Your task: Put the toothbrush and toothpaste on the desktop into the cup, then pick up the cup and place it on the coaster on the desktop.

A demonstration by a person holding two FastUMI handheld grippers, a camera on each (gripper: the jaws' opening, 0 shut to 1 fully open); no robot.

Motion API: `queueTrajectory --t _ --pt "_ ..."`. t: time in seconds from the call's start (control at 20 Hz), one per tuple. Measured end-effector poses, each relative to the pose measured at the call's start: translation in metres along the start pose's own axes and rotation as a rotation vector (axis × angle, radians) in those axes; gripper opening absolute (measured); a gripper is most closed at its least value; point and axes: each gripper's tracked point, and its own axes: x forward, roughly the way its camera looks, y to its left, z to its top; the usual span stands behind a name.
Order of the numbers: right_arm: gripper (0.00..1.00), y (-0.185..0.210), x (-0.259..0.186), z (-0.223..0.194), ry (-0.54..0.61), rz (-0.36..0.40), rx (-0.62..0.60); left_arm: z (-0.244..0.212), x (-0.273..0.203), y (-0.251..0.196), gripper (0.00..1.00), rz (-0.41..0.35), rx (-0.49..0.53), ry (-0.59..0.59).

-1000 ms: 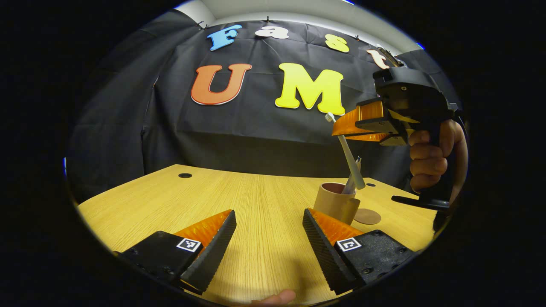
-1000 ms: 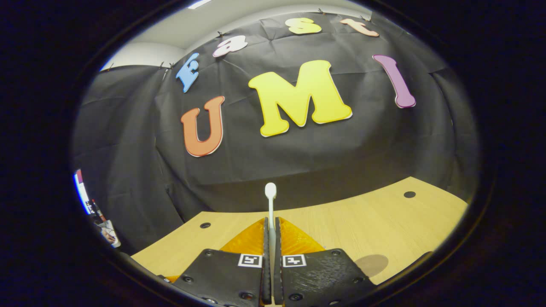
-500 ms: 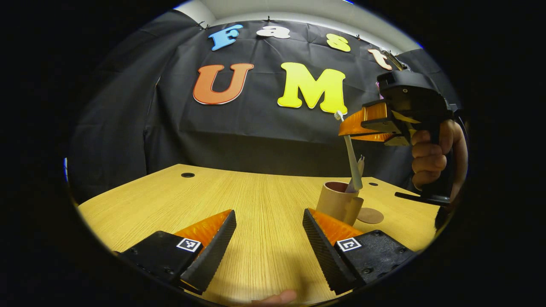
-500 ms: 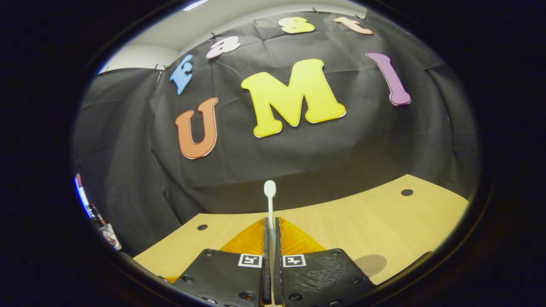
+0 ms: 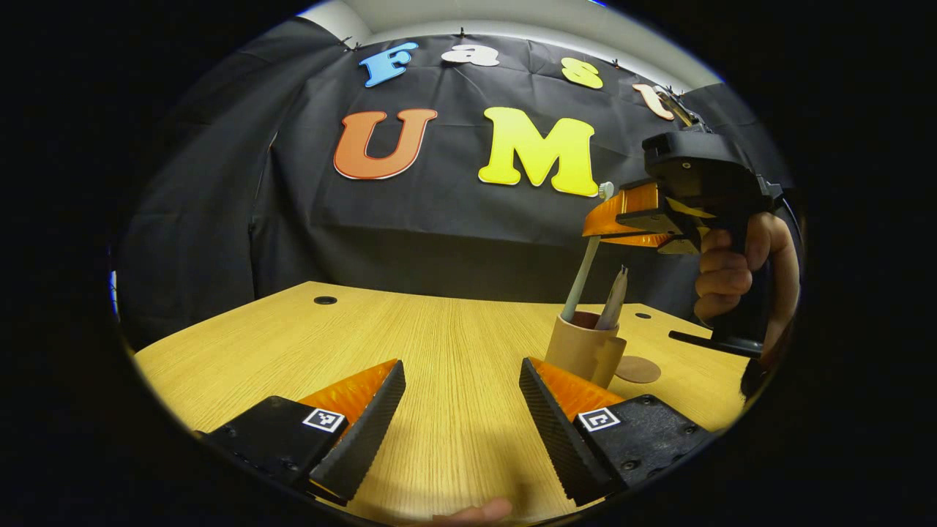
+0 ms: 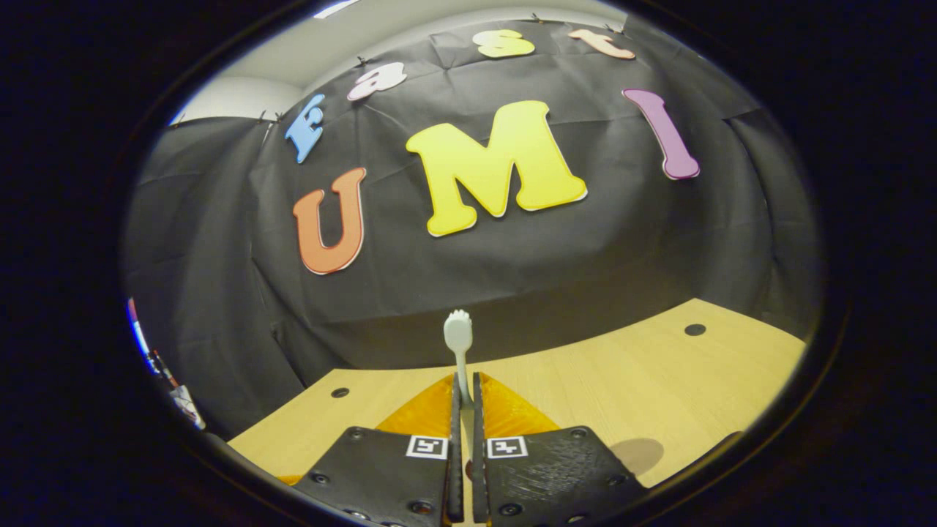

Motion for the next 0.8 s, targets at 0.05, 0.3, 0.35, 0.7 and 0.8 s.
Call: queueTrajectory --t 0.05,0.3,0.35,0.7,0.8 --pt "0.05 0.0 0.0 0.0 0.001 0.0 0.001 0.001 0.0 0.001 0.99 0.001 0.0 -0.003" --pt "0.17 0.001 -0.002 -0.007 0.017 0.009 0.016 -0.001 0.001 0.002 0.99 0.004 0.004 0.001" --pt "0.22 0.0 -0.005 -0.008 0.022 0.008 0.013 -0.002 0.0 0.002 0.99 0.005 0.006 0.001" --pt "0.95 -0.015 -0.034 0.012 -0.013 -0.033 -0.052 -0.004 0.006 -0.002 0.99 0.001 -0.014 0.011" --pt "0.95 -0.024 -0.052 0.025 -0.033 -0.028 -0.061 -0.005 0.006 -0.008 0.99 -0.011 -0.05 0.027"
